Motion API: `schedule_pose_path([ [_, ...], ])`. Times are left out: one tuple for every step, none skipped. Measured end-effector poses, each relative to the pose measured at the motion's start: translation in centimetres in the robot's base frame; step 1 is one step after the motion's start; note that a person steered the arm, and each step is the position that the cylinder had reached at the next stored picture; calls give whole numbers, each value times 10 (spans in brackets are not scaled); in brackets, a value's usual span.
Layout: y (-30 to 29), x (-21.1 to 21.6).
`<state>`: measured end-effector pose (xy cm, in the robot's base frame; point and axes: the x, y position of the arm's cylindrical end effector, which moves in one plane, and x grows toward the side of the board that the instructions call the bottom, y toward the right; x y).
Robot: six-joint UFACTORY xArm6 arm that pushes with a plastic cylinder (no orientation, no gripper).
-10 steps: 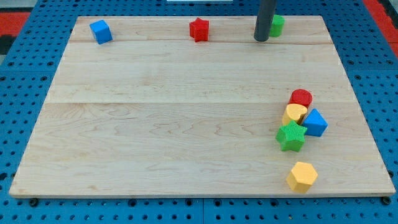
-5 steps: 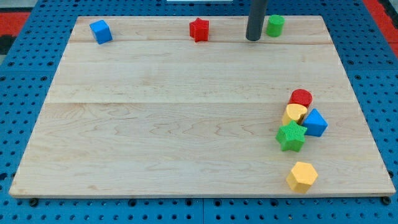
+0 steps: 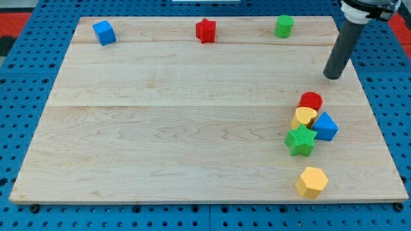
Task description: Place the pointer above to the red circle
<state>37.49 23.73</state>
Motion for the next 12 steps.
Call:
schedule_pose_path([
  [-2, 0],
  [-12, 0],
  [-21, 0],
  [-28, 0],
  [-36, 0],
  [-46, 0],
  [-54, -2],
  [-59, -5],
  [-63, -6],
  [-68, -8],
  [-73, -8],
  [-75, -9],
])
